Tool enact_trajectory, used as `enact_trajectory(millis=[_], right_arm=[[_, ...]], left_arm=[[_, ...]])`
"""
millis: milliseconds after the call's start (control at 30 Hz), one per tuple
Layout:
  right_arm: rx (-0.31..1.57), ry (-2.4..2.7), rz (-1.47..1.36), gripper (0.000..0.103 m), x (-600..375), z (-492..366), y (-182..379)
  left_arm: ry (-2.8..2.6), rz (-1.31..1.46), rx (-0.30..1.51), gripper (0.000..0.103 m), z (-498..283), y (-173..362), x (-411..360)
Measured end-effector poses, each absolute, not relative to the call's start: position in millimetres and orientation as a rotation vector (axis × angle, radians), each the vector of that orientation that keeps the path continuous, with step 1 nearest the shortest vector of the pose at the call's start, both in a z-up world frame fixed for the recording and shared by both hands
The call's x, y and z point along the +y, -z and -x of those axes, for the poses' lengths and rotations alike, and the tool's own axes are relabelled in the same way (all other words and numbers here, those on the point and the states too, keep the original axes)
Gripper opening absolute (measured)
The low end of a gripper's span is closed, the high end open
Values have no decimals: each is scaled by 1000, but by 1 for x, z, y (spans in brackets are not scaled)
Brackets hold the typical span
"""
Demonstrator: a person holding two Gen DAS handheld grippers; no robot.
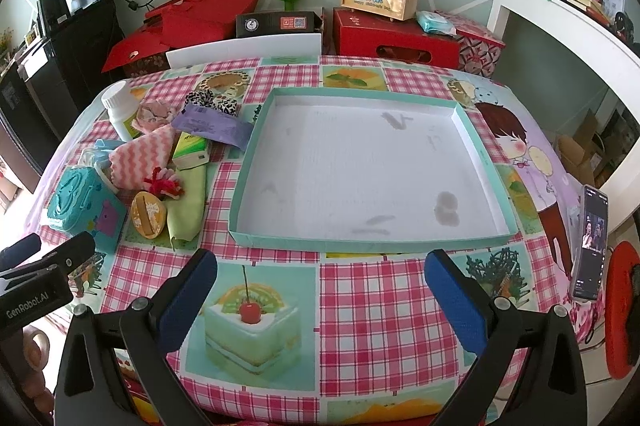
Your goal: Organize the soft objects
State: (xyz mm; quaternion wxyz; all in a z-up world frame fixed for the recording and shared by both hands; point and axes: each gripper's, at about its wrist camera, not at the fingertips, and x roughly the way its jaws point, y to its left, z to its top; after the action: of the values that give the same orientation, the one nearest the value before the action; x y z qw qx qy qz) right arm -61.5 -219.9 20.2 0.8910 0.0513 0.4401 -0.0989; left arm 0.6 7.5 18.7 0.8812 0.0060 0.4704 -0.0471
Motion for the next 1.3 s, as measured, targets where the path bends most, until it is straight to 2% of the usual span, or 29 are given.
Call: enact_trajectory(millis=[433, 933, 1100, 1300], right_arm=[[914, 196, -98, 103, -217, 49, -19], [886, 92, -86, 103, -206, -11, -25], [871, 34, -52, 103, -189, -47, -23], [908, -15, 7, 103, -170, -91, -7]], left_arm=[[134, -13, 991, 103, -20, -25, 10], [106, 56, 1071, 103, -102, -34, 43], [127, 40, 1106, 99, -133, -27, 34], [139, -18, 1181, 90, -161, -6, 21]])
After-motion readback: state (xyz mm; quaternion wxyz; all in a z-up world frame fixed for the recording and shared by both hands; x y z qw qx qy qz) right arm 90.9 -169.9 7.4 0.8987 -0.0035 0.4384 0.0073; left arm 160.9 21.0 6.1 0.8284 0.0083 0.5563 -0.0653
